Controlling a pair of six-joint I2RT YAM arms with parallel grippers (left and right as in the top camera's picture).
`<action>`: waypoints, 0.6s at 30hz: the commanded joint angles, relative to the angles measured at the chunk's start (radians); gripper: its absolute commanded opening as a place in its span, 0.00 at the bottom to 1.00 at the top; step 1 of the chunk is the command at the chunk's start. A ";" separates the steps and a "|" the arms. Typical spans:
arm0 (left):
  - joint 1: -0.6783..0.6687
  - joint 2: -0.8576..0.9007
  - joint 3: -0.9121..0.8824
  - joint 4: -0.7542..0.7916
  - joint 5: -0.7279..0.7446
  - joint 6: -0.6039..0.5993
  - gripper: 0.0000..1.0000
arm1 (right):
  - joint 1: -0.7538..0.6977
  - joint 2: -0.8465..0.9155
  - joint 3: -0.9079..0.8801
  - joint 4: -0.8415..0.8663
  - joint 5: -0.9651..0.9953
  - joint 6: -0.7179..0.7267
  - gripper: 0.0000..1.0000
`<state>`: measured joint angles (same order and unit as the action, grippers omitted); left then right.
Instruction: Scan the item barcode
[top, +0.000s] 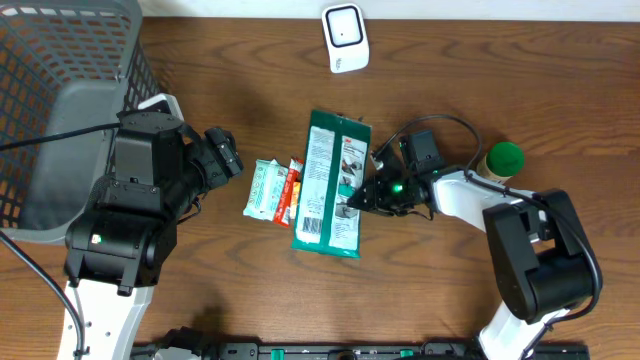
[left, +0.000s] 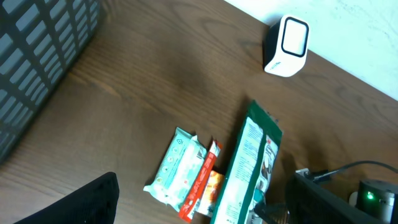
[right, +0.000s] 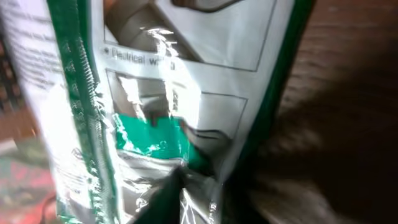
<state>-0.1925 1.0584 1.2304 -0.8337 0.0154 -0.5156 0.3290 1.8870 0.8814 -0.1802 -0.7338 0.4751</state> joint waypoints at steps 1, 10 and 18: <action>0.003 -0.001 0.015 -0.001 -0.017 0.018 0.86 | -0.013 0.023 -0.014 0.018 -0.013 0.003 0.01; 0.003 -0.001 0.015 -0.001 -0.017 0.018 0.86 | -0.050 0.022 -0.013 0.015 -0.054 -0.027 0.01; 0.003 -0.001 0.015 -0.001 -0.017 0.018 0.86 | -0.087 0.022 -0.014 -0.040 -0.080 -0.035 0.01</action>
<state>-0.1925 1.0584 1.2304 -0.8333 0.0154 -0.5156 0.2497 1.8977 0.8749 -0.2127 -0.7872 0.4583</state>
